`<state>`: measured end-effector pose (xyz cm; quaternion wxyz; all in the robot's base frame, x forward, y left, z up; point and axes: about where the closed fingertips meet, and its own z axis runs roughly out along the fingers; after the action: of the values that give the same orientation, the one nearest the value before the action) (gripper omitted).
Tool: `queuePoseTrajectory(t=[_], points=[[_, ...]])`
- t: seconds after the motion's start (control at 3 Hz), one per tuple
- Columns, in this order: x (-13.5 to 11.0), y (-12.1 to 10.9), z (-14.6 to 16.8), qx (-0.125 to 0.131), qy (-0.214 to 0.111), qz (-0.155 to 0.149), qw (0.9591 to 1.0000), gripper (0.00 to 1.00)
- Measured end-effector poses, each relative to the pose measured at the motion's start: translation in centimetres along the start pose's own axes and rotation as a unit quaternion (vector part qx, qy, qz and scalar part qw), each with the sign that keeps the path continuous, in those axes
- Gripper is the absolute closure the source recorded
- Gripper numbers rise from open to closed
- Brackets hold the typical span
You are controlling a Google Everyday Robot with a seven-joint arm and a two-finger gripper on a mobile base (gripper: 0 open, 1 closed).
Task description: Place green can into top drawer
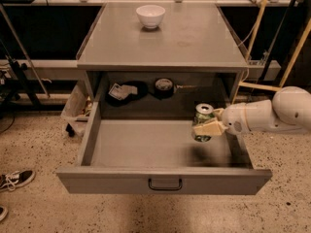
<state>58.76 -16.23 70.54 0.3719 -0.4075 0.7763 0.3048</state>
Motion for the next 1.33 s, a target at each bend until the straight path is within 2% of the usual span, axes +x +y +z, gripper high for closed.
queuePoseTrajectory(t=[0.33,0.67,1.0,1.33], points=[[-0.4,1.8,1.8,0.007,-0.002,-0.025,0.9997,1.0],[-0.2,2.5,2.9,-0.006,0.007,-0.034,0.9994,1.0],[0.3,5.6,7.7,-0.041,0.025,-0.086,0.9951,1.0],[0.6,6.0,8.0,-0.045,0.028,-0.088,0.9947,0.81]])
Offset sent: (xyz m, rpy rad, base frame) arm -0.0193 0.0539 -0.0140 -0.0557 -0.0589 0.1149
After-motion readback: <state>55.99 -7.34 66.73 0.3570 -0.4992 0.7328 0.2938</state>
